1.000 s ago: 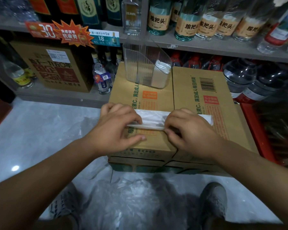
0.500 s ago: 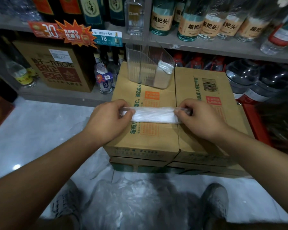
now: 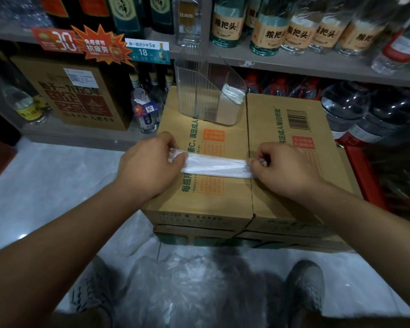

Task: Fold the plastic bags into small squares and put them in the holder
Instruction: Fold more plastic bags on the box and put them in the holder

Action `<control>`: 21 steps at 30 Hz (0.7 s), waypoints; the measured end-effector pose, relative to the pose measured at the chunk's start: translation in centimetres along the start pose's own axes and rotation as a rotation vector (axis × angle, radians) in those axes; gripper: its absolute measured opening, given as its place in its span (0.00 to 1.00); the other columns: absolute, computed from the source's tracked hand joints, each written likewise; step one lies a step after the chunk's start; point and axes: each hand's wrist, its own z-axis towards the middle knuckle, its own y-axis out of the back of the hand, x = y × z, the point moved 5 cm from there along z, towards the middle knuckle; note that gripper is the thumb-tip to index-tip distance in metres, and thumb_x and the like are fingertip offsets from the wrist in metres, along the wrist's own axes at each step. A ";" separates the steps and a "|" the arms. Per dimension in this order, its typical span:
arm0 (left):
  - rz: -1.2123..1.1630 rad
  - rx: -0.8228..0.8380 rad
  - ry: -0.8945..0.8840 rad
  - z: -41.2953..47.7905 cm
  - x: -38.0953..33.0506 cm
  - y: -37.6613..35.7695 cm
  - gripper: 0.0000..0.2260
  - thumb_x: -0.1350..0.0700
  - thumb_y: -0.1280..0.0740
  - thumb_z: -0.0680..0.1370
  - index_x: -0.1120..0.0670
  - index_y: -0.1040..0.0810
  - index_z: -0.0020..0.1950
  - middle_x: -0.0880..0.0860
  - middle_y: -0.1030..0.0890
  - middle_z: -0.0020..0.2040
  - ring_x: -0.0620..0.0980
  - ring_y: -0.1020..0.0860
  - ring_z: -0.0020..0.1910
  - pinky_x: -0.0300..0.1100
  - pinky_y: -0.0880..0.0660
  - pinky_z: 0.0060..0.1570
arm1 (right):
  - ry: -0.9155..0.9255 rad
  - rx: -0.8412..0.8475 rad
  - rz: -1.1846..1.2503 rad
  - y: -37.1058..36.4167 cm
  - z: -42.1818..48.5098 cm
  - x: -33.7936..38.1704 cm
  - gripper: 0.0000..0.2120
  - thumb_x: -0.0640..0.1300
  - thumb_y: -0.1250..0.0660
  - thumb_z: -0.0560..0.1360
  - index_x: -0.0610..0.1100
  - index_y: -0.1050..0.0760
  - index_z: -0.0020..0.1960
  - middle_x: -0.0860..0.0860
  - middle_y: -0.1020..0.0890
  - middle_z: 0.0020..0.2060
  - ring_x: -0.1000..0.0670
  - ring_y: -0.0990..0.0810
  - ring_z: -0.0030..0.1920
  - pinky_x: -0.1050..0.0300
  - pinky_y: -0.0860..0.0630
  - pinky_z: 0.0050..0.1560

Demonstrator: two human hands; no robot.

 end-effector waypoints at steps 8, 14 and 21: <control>0.212 0.252 -0.495 -2.2 -2.6 -3.1 0.33 0.38 0.56 0.81 0.53 0.45 0.83 0.53 0.47 0.83 0.49 0.52 0.82 0.51 0.58 0.80 | 0.034 0.023 -0.100 -0.3 0.2 0.3 0.12 0.53 0.35 0.78 0.48 0.27 0.40 0.54 0.22 0.37 0.48 0.25 0.44 0.53 0.38 0.49; 0.282 0.360 -0.429 -2.6 -1.7 -4.7 0.39 0.32 0.67 0.77 0.52 0.60 0.83 0.49 0.62 0.83 0.44 0.66 0.80 0.51 0.65 0.79 | 0.114 -0.122 -0.227 0.1 -1.0 2.5 0.21 0.54 0.36 0.78 0.49 0.29 0.69 0.48 0.26 0.65 0.45 0.32 0.67 0.48 0.38 0.65; 0.327 0.363 -0.416 -2.8 -1.9 -4.9 0.39 0.33 0.70 0.75 0.52 0.64 0.82 0.49 0.66 0.82 0.44 0.69 0.79 0.52 0.67 0.78 | 0.351 0.320 -0.285 -5.4 -4.1 4.9 0.38 0.66 0.63 0.79 0.46 0.64 0.82 0.48 0.66 0.80 0.49 0.71 0.78 0.49 0.68 0.79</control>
